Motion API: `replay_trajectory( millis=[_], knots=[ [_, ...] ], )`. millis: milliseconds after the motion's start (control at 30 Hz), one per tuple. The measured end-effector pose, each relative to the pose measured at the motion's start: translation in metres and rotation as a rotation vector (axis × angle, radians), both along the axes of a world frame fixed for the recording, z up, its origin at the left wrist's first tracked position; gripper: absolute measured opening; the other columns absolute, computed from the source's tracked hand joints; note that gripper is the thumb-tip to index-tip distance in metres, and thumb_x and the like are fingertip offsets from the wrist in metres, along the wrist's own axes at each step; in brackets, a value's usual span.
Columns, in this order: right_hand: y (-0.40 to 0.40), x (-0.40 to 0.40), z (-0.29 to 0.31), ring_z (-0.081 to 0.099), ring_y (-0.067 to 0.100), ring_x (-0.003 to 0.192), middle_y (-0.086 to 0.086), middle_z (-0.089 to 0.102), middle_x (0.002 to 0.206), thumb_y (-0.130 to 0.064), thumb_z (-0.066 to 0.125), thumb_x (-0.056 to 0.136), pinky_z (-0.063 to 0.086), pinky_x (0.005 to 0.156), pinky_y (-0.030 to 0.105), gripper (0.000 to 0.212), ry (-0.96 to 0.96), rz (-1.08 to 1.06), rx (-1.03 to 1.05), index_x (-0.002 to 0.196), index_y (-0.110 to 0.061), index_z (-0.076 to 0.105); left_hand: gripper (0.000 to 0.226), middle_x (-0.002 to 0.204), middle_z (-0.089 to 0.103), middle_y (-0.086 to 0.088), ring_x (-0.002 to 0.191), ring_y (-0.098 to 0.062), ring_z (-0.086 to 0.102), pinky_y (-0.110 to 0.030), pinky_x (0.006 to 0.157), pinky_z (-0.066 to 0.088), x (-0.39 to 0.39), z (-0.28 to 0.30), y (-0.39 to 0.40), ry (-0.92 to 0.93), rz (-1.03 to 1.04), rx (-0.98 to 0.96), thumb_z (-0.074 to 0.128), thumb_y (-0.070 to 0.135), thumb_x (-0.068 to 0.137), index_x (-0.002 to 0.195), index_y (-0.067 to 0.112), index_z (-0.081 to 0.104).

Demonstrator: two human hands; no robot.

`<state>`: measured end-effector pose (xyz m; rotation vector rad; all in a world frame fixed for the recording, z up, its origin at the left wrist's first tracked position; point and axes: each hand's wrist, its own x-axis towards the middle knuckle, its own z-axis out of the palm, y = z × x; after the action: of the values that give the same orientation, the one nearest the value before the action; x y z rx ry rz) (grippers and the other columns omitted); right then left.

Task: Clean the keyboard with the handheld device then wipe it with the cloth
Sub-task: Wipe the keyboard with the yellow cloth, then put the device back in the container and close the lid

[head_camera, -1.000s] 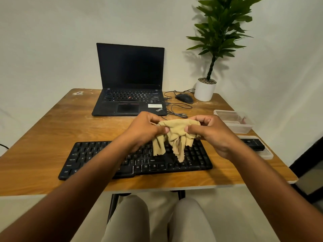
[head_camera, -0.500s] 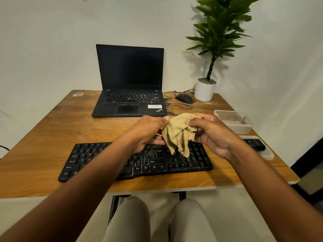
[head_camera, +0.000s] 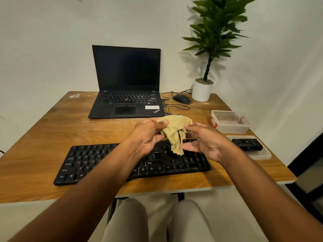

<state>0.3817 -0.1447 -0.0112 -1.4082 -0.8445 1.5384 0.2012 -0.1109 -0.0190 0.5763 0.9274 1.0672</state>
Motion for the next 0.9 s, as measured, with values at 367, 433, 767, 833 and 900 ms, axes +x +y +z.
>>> replay_trajectory(
  millis=[367,433,767,833,900],
  knots=[
    [0.002,0.022,-0.002,0.072,0.037,0.106,0.027,0.072,0.113,-0.044,0.057,0.100,0.062,0.087,0.041,0.048,0.125,0.056,-0.089,0.129,-0.006,0.057,0.025,0.104,0.077,-0.012,0.097,-0.023,0.076,-0.037,0.080,0.063,0.015,-0.004,0.006,0.092,0.106,0.227,0.072,-0.005,0.089,0.112,0.004,0.068],
    [0.005,0.021,0.000,0.070,0.042,0.110,0.031,0.070,0.116,-0.043,0.061,0.098,0.059,0.090,0.046,0.049,0.237,0.057,-0.075,0.130,-0.006,0.056,0.025,0.104,0.077,-0.013,0.098,-0.025,0.075,-0.038,0.080,0.063,0.020,-0.006,0.005,0.090,0.069,0.224,0.072,-0.005,0.089,0.112,0.003,0.069],
    [0.023,0.046,-0.002,0.072,0.037,0.107,0.023,0.068,0.125,-0.001,0.078,0.077,0.063,0.083,0.045,0.052,0.400,-0.134,0.032,0.125,0.001,0.060,0.022,0.107,0.076,-0.012,0.097,-0.026,0.074,-0.040,0.087,0.061,0.048,-0.004,0.021,0.247,-0.066,0.156,0.073,0.010,0.092,0.113,0.006,0.069],
    [0.026,0.057,0.000,0.073,0.035,0.103,0.022,0.071,0.116,-0.001,0.077,0.078,0.063,0.081,0.043,0.047,0.385,-0.154,0.049,0.121,0.002,0.060,0.023,0.110,0.073,-0.017,0.100,-0.031,0.074,-0.044,0.085,0.063,0.058,0.001,0.028,0.199,-0.127,0.086,0.070,0.010,0.095,0.117,0.004,0.066],
    [0.031,0.071,0.003,0.075,0.031,0.095,0.019,0.074,0.104,-0.001,0.076,0.081,0.064,0.080,0.041,0.038,0.343,-0.164,0.071,0.116,0.003,0.063,0.023,0.110,0.072,-0.020,0.099,-0.034,0.074,-0.045,0.080,0.064,0.070,0.008,0.037,0.163,-0.190,0.050,0.067,0.007,0.096,0.118,0.002,0.064]
  ],
)
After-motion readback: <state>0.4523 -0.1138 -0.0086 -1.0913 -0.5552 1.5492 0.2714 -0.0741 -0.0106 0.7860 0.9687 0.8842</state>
